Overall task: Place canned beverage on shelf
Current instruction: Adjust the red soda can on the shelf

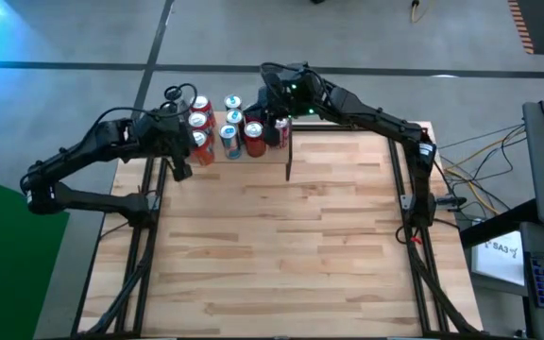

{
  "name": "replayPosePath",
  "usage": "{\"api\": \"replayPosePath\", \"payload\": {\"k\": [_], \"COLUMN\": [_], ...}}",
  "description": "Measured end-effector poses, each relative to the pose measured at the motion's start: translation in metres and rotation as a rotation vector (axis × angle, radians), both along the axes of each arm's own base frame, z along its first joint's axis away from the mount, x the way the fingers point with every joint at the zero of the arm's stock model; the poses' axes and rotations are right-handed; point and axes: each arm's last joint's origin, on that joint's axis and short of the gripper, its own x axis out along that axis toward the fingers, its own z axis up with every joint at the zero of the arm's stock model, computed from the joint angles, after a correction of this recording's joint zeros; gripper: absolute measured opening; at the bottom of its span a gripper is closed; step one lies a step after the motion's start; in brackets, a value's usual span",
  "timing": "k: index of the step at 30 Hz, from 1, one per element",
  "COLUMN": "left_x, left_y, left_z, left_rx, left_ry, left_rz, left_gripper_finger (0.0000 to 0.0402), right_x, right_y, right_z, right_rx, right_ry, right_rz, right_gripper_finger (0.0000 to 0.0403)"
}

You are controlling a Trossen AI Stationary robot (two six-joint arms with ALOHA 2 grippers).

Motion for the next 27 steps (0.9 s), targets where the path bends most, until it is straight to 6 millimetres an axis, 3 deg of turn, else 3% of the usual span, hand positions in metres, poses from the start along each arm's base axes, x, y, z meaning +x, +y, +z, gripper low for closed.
{"api": "replayPosePath", "payload": {"k": [13,27], "left_x": [-0.008,-0.011], "left_y": [-0.003,-0.004], "left_z": [0.005,-0.016], "left_rx": [0.014,0.003], "left_ry": [-0.053,-0.012], "left_rz": [0.006,0.008], "left_gripper_finger": [0.0,0.0], "right_x": [0.04,0.051], "right_y": [-0.002,0.013], "right_z": [-0.02,-0.025], "right_rx": [-0.029,-0.03], "right_ry": [-0.067,-0.067], "right_rz": [0.046,0.081], "right_gripper_finger": [0.0009,0.0009]}}
